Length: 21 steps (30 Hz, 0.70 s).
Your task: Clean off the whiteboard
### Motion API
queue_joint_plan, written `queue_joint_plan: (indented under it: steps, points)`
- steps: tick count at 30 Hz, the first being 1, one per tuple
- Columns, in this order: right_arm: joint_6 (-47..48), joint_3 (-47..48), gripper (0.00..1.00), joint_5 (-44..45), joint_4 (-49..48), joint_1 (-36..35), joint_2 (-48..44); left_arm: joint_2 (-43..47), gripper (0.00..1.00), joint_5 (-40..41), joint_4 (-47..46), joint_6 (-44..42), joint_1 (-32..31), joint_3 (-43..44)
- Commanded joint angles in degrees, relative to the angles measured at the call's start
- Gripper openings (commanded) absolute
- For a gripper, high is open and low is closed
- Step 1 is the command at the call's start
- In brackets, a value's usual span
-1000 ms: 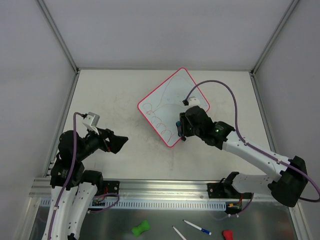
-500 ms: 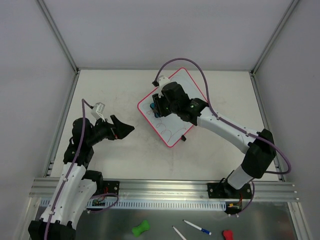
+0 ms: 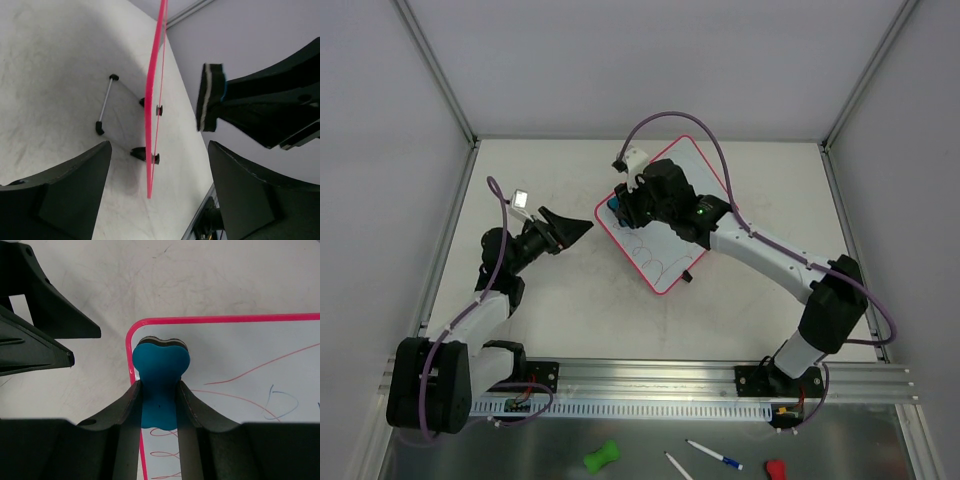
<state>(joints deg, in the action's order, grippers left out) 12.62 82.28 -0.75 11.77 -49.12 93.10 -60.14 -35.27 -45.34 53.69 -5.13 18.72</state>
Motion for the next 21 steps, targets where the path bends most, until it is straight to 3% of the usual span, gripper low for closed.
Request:
queue_joint_plan:
  steps: [1,6,21]
  points:
    - [2.7,1.5,0.0,-3.7,-3.5,-0.4,2.3,-1.4,0.76,1.3,-12.7,1.2,0.6,2.7]
    - [2.4,1.4,0.0,-3.6,-4.2,-0.4,4.5,-3.0,0.57,1.5,-12.4,-0.6,0.6,5.2]
    - [3.1,-1.2,0.0,-2.2,-9.2,-1.2,5.8,-12.1,0.52,2.1,-13.6,-1.7,-0.9,8.5]
